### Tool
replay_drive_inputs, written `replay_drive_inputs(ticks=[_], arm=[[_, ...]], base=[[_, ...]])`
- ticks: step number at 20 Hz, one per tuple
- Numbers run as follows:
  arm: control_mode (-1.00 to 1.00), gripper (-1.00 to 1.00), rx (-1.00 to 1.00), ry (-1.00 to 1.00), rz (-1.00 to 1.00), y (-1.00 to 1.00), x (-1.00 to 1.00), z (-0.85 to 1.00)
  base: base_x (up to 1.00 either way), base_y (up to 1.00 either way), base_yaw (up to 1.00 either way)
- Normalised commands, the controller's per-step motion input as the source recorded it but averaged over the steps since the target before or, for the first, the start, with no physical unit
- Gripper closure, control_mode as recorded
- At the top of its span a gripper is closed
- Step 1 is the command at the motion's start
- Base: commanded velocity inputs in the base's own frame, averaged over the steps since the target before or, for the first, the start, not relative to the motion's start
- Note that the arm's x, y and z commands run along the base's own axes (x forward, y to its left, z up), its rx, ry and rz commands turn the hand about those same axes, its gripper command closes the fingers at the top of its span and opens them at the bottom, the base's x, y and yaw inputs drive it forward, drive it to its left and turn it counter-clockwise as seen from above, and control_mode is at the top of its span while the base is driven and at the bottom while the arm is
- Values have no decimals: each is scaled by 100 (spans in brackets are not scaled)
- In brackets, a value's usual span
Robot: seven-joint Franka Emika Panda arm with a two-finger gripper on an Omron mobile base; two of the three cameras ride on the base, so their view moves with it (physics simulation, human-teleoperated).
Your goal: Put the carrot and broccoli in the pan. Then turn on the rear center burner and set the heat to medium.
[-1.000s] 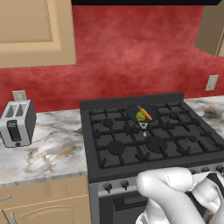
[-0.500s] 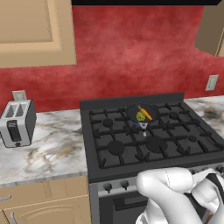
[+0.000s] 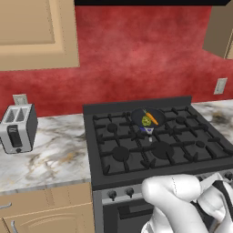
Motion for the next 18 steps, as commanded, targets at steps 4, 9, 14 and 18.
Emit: replay_drive_inputs(ticks=[4,9,14,18], arm=[[-100,100,-28,5,0,-14,0,-14],[-100,100,-28,4,0,-12,0,-11],[-100,100,-28,5,0,-11,0,-10],[-100,100,-27,5,0,-12,0,-12]], base=[[0,0,0],[0,0,0],[0,0,0],[0,0,0]])
